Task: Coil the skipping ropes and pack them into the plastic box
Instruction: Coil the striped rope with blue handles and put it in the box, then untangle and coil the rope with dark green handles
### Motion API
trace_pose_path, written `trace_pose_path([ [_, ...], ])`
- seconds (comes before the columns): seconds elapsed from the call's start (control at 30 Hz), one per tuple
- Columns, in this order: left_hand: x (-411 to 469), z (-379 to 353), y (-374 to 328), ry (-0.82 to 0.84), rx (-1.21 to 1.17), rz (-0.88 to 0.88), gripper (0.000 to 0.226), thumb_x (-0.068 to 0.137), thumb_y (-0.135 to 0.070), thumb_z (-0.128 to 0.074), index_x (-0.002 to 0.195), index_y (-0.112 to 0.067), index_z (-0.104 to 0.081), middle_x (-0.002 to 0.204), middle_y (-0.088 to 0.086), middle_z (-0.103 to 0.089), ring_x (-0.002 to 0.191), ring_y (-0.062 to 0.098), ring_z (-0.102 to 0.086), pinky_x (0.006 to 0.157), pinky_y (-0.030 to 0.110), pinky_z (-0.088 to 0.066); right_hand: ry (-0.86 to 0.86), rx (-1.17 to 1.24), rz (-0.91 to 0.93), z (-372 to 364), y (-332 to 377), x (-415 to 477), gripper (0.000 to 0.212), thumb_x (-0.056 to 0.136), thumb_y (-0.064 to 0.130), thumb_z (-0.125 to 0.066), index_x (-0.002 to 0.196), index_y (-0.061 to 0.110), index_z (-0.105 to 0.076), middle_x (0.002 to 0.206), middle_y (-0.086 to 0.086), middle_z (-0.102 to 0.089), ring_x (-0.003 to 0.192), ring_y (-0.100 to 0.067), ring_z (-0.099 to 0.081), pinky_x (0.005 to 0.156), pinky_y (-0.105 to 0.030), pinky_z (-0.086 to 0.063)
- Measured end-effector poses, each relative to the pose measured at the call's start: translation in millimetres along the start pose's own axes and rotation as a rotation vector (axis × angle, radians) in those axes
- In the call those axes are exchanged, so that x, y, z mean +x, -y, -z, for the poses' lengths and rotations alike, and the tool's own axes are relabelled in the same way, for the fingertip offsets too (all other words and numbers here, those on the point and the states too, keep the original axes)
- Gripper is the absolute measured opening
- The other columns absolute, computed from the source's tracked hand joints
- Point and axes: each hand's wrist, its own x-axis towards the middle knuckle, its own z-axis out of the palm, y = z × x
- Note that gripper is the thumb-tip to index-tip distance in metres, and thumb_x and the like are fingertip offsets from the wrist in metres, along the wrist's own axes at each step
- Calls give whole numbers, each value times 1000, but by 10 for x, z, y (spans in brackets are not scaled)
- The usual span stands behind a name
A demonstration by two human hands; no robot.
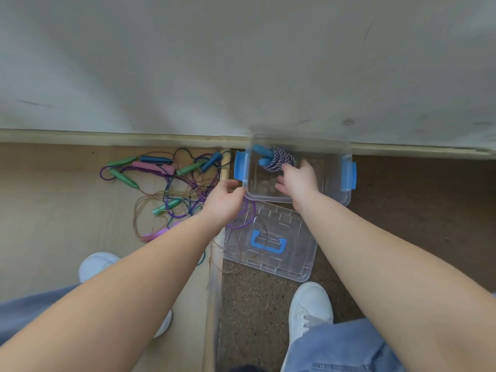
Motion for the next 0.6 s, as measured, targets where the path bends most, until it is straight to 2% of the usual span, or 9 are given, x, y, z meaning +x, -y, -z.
trace_pose_path([
  [0.07, 2, 9, 28, -2, -2, 4, 44, 91, -36, -53, 133, -26, -52, 119, 1, -64, 107, 18, -63, 94, 46, -55, 31, -182, 55, -53, -47, -63, 38, 99, 12, -52, 138, 14, -53, 105, -5, -67, 92, -24, -73, 81, -40, -63],
  [0.27, 8, 130, 193, -15, 37, 13, 40, 92, -35, -51, 131, -27, -54, 113, -2, -64, 90, 13, -63, 90, 44, -56, 177, -394, 178, -331, -192, -242, 20, 102, 18, -52, 112, 11, -67, 84, -5, -69, 67, -15, -71, 68, -34, -64],
  [0.37, 59, 220, 351, -20, 69, 49, 45, 87, -37, -47, 130, -27, -56, 117, -1, -64, 96, 16, -64, 92, 45, -55, 258, -503, 224, -459, -351, -299, 19, 100, 21, -53, 106, 13, -69, 75, -5, -70, 58, -14, -69, 59, -32, -62],
  [0.43, 107, 265, 475, -32, 77, 86, 42, 87, -35, -47, 126, -26, -59, 114, 1, -66, 97, 19, -64, 92, 44, -56, 303, -600, 256, -522, -504, -312, 18, 99, 24, -53, 96, 19, -70, 72, -4, -72, 60, -14, -71, 62, -36, -63],
  [0.5, 143, 303, 585, -34, 77, 121, 34, 91, -29, -48, 121, -25, -61, 108, 1, -66, 92, 15, -62, 87, 40, -57, 343, -728, 299, -571, -657, -304, 20, 98, 28, -52, 88, 25, -70, 71, 0, -74, 67, -15, -72, 70, -39, -63],
  [0.57, 203, 328, 695, -33, 66, 163, 28, 94, -26, -49, 119, -24, -61, 97, -3, -64, 83, 10, -60, 78, 34, -58, 382, -875, 313, -602, -799, -280, 22, 98, 28, -52, 92, 24, -73, 80, 1, -75, 80, -17, -71, 79, -37, -59],
  [0.6, 237, 335, 751, -32, 66, 188, 28, 94, -26, -49, 119, -24, -61, 93, -5, -63, 80, 10, -60, 79, 34, -58, 395, -944, 309, -620, -865, -266, 23, 98, 27, -51, 98, 21, -73, 88, -1, -75, 87, -20, -70, 82, -36, -57],
])
